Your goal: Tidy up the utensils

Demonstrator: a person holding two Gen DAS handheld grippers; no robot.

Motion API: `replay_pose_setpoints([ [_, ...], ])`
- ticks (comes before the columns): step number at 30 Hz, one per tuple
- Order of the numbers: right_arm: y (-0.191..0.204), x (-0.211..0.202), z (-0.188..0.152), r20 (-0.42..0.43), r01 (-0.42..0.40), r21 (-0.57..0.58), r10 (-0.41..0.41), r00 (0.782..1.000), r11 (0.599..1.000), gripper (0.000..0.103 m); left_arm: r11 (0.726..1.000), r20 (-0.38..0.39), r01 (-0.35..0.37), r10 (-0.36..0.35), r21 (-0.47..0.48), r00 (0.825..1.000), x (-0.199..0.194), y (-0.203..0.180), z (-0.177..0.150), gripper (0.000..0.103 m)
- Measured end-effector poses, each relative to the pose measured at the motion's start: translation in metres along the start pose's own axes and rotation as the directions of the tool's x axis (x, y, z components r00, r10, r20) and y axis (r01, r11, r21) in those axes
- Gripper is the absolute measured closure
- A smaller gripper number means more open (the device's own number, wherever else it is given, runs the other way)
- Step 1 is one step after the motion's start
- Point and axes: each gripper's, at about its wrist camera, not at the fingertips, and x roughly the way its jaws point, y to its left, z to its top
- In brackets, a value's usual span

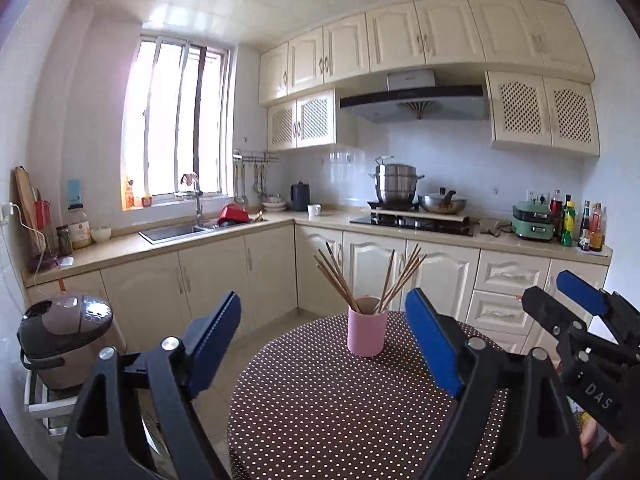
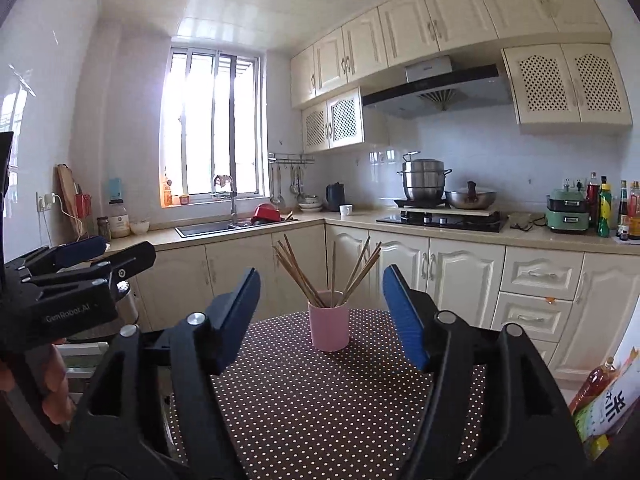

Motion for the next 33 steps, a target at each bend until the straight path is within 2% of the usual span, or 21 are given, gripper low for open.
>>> replay_pose_setpoints([
  [9,0.017,-0.032,0.011,0.038,-0.023,-0.036,0.025,0.999,0.999,0.016,1.000,0.081,-0.031,0.031,-0.001,0.996,-0.045,0.004,0.002,0.019],
  [14,0.025,-0.038,0.013,0.042,-0.016,-0.069,0.019,0.999,0.997,0.013,0.999,0.097,-0.027,0.028,-0.017,0.995,-0.062,0.006,0.002,0.017],
  [20,0.030,-0.040,0.010,0.041,-0.028,-0.060,0.030,0.999,0.998,0.009,0.999,0.109,-0.040,0.038,0.014,0.993,-0.069,0.001,0.001,0.013],
  [33,0.027,-0.028,0.011,0.038,-0.022,-0.060,0.024,0.999,0.998,0.007,0.999,0.108,-0.040,0.038,0.018,0.993,-0.050,0.001,0.004,0.011],
])
